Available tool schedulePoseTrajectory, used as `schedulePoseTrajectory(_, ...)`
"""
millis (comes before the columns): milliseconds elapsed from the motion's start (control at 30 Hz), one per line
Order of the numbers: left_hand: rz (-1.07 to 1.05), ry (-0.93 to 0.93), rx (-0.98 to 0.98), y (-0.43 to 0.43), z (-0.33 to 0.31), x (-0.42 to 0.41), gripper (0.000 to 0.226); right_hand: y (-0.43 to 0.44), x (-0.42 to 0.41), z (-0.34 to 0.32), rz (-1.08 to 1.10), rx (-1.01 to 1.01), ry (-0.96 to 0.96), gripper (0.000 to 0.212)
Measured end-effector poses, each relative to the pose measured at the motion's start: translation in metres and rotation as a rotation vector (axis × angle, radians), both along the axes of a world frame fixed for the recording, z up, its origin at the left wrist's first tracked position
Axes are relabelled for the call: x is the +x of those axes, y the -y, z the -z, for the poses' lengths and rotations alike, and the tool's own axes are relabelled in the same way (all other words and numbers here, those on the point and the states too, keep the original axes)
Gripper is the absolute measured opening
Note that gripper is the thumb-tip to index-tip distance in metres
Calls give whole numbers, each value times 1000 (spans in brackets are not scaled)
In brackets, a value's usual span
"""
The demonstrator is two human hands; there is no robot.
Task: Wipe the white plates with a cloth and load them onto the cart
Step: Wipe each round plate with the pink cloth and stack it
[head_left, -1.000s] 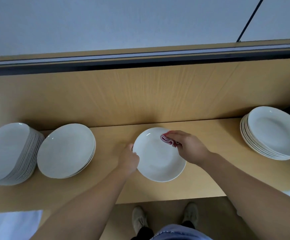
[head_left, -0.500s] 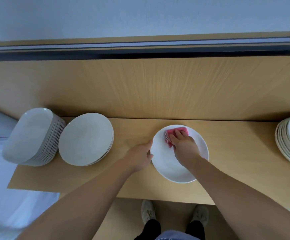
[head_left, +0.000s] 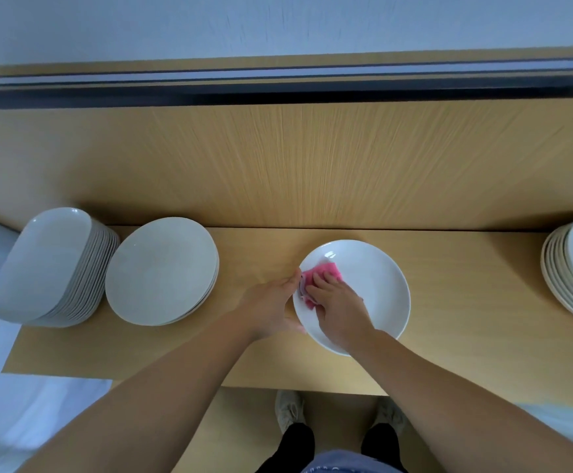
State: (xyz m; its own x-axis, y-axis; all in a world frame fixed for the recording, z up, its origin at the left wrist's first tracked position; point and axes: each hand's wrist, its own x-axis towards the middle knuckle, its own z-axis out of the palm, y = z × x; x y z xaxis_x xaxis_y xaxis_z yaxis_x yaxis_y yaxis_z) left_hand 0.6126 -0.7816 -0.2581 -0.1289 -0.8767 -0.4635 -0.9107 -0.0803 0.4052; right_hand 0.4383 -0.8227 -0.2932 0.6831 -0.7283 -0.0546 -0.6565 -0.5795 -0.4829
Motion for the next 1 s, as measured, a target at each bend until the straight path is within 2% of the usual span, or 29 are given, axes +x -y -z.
schedulePoseTrajectory(133, 45, 47, -2, 4, -4, -1, 114, -12, -14, -3, -134, -65, -5, 30)
schedulePoseTrajectory(333, 178, 195, -42, 6, -6, 0, 103, -9, -21, -13, -187, 37, -14, 34)
schedulePoseTrajectory(600, 144, 187, 7, 8, -12, 0, 106, -10, -72, -36, -357, 321, -223, 21)
schedulePoseTrajectory(733, 153, 187, 18, 7, -15, -1, 106, 4, -86, -51, -311, 421, -292, 21)
schedulePoseTrajectory(767, 152, 185, 24, 7, -16, -2, 107, 9, -84, -56, -285, 395, -300, 21)
schedulePoseTrajectory(833, 142, 177, 8, 5, -18, -3, 104, 21, -78, -58, -230, 387, -178, 17)
schedulePoseTrajectory(867, 156, 172, -25, 5, -19, -4, 101, 27, -75, -63, -206, 304, -151, 16)
schedulePoseTrajectory(933, 242, 168, -109, 3, -17, -4, 88, 45, -70, -65, -215, 140, -97, 29)
schedulePoseTrajectory(1000, 353, 171, -136, 0, -13, -5, 75, 62, -61, -65, -295, -23, -68, 37)
